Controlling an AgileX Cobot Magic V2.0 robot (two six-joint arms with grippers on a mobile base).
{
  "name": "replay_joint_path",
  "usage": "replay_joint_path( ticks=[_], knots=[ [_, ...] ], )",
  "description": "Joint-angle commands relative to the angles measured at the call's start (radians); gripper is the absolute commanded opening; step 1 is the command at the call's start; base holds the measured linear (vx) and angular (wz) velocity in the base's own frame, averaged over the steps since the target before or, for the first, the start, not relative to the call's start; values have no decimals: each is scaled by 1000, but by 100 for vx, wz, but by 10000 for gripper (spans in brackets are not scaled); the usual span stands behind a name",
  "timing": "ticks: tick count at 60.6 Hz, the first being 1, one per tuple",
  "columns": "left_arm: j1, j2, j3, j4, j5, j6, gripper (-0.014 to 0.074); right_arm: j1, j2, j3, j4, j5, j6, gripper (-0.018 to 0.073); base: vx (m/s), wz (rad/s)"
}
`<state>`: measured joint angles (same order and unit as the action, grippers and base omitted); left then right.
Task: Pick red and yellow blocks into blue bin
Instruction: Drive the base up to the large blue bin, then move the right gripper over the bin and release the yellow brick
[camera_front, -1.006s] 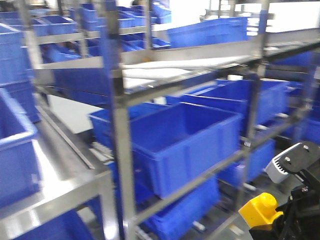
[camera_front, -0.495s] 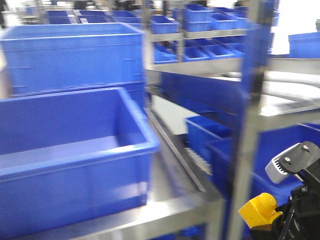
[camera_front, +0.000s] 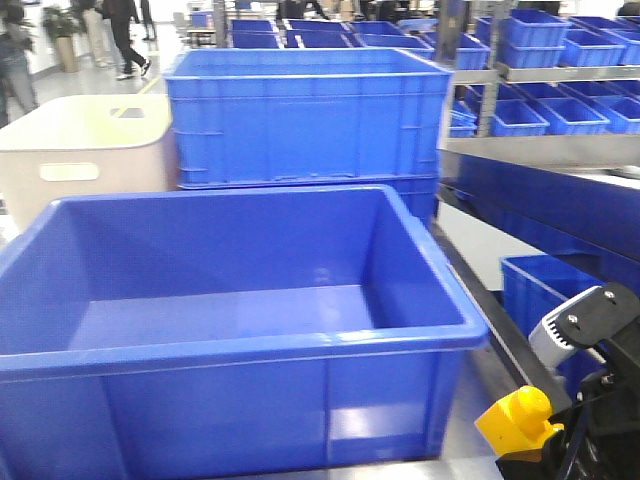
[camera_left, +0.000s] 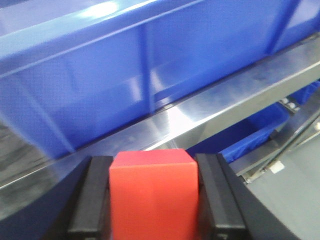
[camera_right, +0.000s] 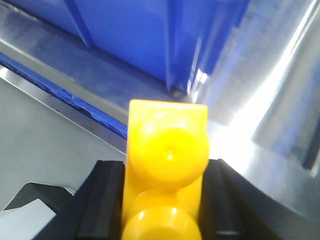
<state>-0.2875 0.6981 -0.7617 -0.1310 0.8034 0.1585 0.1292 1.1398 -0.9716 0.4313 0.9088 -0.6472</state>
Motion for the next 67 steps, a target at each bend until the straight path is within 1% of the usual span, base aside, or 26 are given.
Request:
replay_joint_path(
  ticks=[1, 40, 67],
  knots=[
    [-9, 2, -24, -13, -65, -3, 251, 1, -13, -26, 25, -39, -4, 325, 6, 24],
    [-9, 2, -24, -13, -65, -3, 251, 1, -13, -26, 25, -39, -4, 325, 2, 13],
    [-9, 2, -24, -13, -65, -3, 251, 1, -13, -26, 25, -39, -4, 325, 0, 1]
  ],
)
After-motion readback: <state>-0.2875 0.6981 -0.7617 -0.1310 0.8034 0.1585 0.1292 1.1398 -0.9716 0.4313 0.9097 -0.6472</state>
